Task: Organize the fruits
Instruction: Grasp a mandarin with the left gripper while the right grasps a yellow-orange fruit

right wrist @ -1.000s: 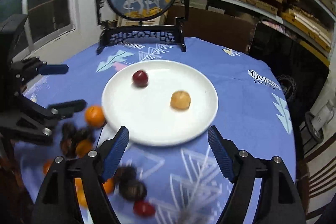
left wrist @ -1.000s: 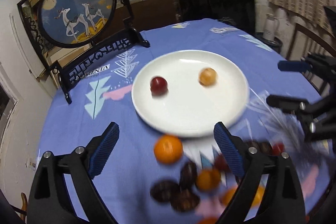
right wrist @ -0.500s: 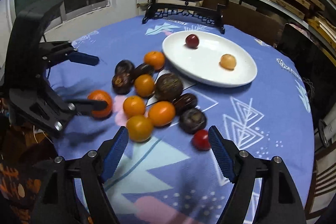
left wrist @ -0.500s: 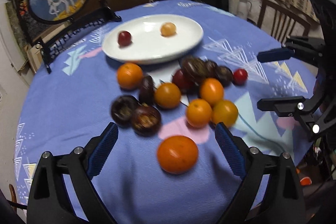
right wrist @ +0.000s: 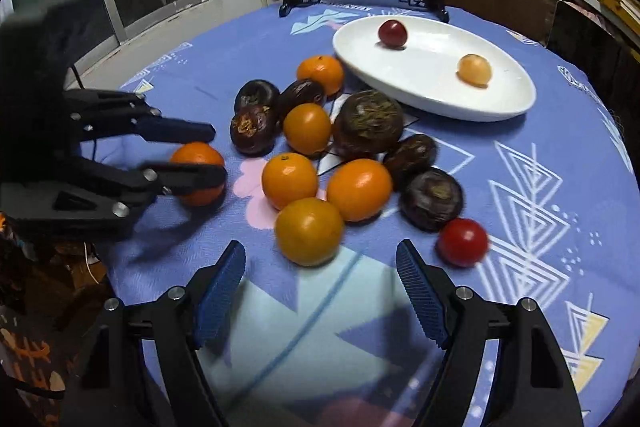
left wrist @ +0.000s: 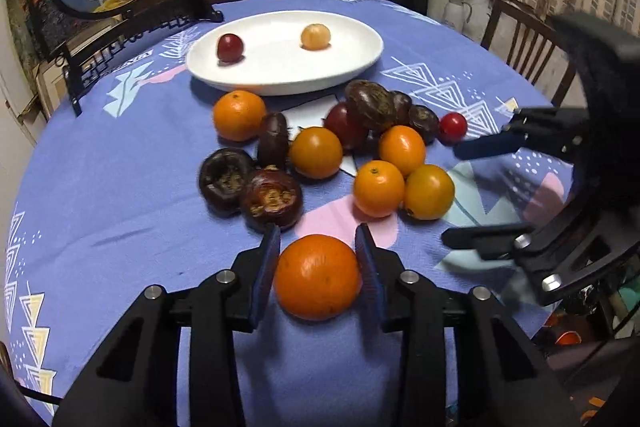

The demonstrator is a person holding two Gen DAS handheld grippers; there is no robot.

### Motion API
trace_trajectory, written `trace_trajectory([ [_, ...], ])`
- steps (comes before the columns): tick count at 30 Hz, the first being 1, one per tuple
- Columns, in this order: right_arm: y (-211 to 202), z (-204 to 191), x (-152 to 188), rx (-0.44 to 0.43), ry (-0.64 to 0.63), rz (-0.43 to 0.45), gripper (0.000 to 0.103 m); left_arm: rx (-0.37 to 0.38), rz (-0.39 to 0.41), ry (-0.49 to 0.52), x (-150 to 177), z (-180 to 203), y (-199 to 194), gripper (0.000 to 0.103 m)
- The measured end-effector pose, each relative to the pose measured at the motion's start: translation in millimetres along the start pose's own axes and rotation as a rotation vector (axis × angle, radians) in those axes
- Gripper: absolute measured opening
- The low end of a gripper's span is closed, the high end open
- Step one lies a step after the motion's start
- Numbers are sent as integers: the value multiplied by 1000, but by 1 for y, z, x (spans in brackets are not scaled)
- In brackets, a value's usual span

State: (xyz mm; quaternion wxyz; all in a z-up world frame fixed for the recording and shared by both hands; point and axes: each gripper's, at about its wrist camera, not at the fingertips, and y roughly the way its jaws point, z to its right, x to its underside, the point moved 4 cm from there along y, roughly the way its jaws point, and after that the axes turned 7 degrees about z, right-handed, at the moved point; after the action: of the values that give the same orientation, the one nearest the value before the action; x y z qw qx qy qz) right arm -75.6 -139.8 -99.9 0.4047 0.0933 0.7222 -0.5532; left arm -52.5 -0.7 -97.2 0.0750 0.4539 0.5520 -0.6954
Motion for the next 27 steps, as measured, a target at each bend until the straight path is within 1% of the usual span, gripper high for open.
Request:
trace_trajectory([
  [1,5,-2,-1,-1,0,-8,72,-1,5,-10,-1,-3,-2,34],
  [2,9,-2,-2,-6,3,-16,58,-3,10,-19,-2,-6,-4,30],
  [3,15,-4,-3,-22,6,-34,49,-5,13,-26,-2,-8,-6,30],
  [4,18,-6,-3,-10,-11,-32,38,-9,15,-31,-3,-9,-7,30],
  [6,19,-9,-4,-3,-40,-20,38,-10,16,-31,-3,-11,-8,30],
  [10,14,-7,-2,-16,-17,-9,38,17,15,-30,-2,-10,-7,31],
  [11,11,-5,-1,-11,-7,-4,38,28,10,-34,-2,-10,-6,35],
  [12,9,-2,-1,-9,-2,-3,38,27,7,-35,0,-9,-5,45],
  [14,4,3,0,0,8,1,38,14,-1,-25,2,-8,-1,53],
  [17,1,10,1,11,23,9,38,27,-15,-25,6,-5,4,54],
  [20,-1,12,4,9,31,12,38,48,-48,-17,10,1,10,45],
  [22,-3,11,5,8,29,16,38,34,-40,-8,10,4,10,45],
  [27,-8,10,2,2,23,41,38,4,-17,-27,5,1,7,44],
])
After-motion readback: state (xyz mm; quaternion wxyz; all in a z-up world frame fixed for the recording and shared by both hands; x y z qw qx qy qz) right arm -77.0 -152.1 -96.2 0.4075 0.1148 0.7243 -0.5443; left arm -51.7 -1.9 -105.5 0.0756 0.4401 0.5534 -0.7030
